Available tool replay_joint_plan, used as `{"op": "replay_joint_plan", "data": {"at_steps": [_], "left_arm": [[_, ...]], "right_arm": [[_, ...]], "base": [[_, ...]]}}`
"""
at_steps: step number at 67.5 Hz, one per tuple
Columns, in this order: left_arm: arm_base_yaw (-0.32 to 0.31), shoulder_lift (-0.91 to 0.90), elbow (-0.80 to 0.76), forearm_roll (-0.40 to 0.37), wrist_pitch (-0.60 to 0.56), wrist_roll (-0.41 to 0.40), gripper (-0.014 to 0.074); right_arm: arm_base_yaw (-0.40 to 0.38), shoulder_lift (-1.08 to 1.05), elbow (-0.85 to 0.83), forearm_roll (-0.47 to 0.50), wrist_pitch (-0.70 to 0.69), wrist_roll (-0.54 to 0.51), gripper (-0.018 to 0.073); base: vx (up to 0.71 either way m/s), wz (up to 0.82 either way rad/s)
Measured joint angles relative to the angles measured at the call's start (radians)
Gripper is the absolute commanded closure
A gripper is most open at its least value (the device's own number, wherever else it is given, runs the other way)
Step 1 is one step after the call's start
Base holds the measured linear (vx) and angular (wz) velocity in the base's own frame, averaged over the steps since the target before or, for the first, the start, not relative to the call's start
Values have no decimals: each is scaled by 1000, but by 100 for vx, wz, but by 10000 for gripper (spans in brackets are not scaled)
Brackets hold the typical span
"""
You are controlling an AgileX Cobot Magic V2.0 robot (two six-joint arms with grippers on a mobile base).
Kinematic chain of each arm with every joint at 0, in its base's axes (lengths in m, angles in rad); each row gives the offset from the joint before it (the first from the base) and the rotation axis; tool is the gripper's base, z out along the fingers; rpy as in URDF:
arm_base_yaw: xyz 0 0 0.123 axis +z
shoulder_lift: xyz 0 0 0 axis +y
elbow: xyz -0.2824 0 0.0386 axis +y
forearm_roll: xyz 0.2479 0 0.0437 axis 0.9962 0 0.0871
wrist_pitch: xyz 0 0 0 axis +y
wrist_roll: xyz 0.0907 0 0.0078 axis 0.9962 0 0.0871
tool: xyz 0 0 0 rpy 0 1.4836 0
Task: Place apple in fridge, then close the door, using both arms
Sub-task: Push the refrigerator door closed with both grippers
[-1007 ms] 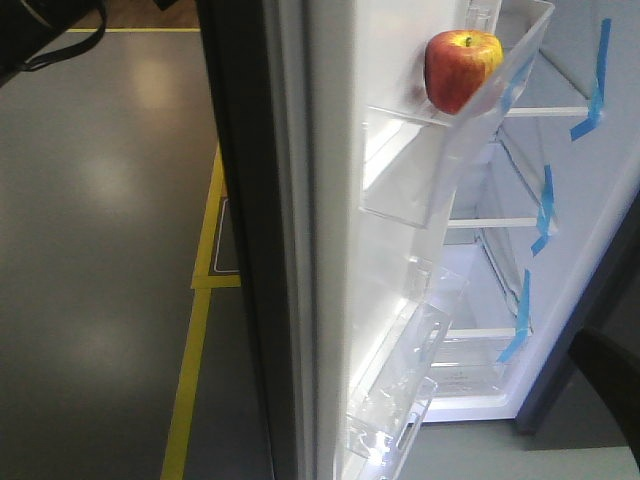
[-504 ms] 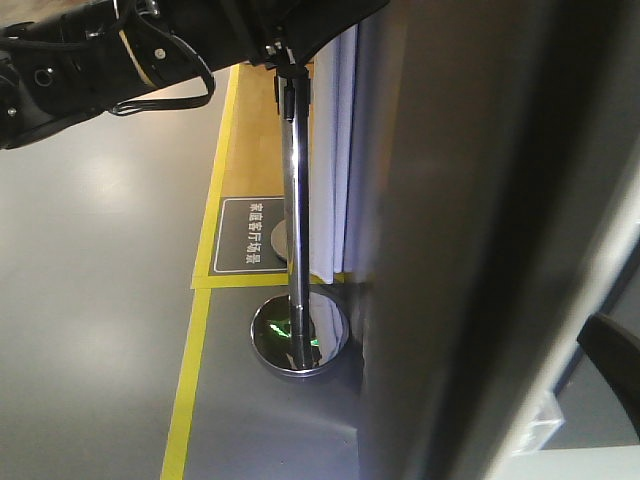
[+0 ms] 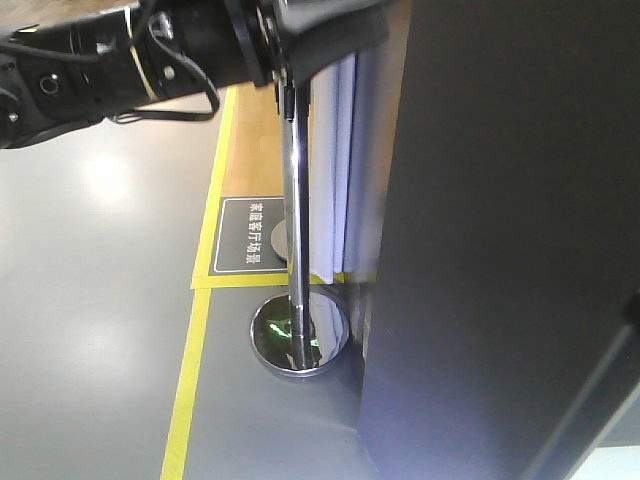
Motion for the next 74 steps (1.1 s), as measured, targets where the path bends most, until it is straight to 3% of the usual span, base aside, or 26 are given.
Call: {"op": "replay_joint_plan", "data": {"at_steps": [16,30,38,51,74], "left_arm": [[0,-10,0,222,-2,0,123],[1,-23,0,430,36,0,125],[20,-24,0,430,48,1,125],[122,-25,0,430,101,1,140],[287,-25,0,430,310,1,207]], "right_arm": [[0,204,-27,-39,-219,-9,-18],[0,473,-172,-34,-340,-21,-13],[0,611,-265,-24,-372,-22,2],[0,774,-369,-10,-426,-22,10],[7,970,-473,1,-525,-22,10]], "base": [[0,0],[0,0],[0,0],[0,0],[0,0]]}}
